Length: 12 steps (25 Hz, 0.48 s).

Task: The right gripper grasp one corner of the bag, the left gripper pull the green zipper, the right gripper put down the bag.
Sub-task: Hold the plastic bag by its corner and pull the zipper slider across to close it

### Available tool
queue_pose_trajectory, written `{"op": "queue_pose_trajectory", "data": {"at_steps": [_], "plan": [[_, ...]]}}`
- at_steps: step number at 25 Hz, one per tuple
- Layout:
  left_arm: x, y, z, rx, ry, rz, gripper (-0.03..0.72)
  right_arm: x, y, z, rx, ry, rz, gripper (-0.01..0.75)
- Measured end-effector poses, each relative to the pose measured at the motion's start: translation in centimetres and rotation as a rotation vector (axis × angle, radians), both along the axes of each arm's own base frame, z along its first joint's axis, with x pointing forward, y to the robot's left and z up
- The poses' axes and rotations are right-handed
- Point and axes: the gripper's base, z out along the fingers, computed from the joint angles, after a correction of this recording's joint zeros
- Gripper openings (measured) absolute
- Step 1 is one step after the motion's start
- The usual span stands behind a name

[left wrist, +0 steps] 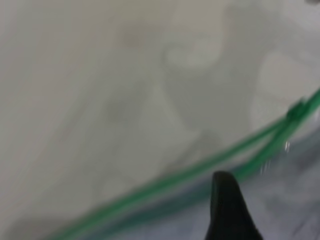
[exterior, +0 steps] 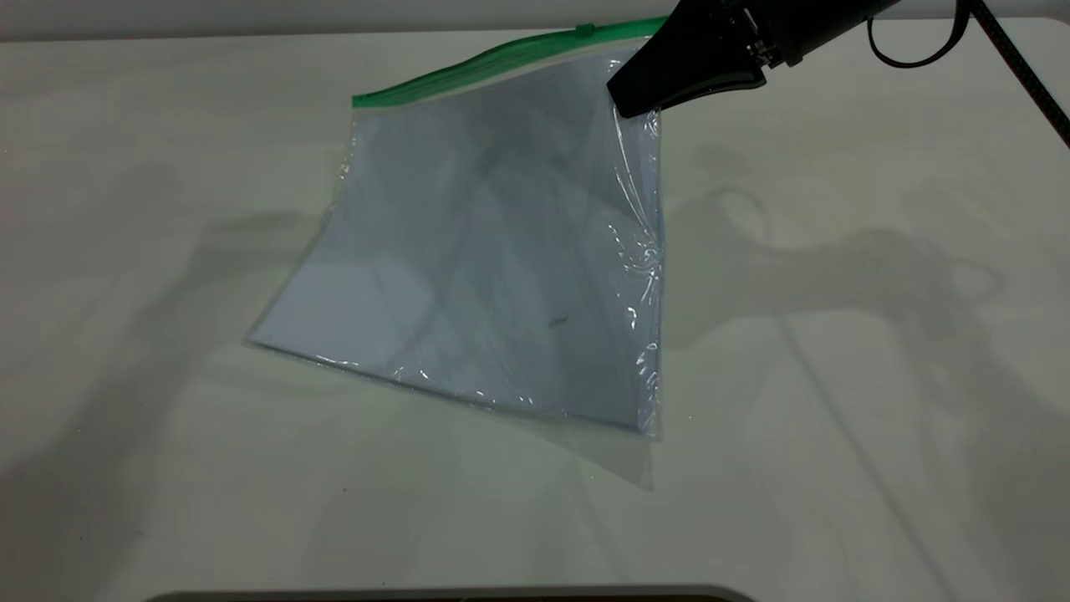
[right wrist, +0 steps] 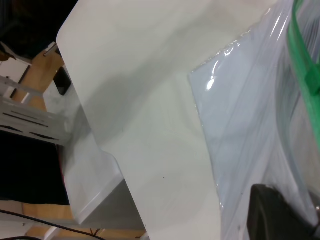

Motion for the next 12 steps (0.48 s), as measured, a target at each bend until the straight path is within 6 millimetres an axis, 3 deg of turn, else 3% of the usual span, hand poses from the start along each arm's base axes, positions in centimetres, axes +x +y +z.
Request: {"op": "queue_pose_trajectory", "data": {"at_steps": [6,12], "plan": [[1.7,-2.5,-2.1,-0.090,0.014,-0.134,0.496,0.2,-0.1,-0.1,-0.018,-0.018,-0.014,0.034],[1.6,-4.6,-3.9,-0.099,0.047,-0.198,0.484,0.3,-0.1,-0.6,-0.026,-0.012,-0.025,0.034]]}}
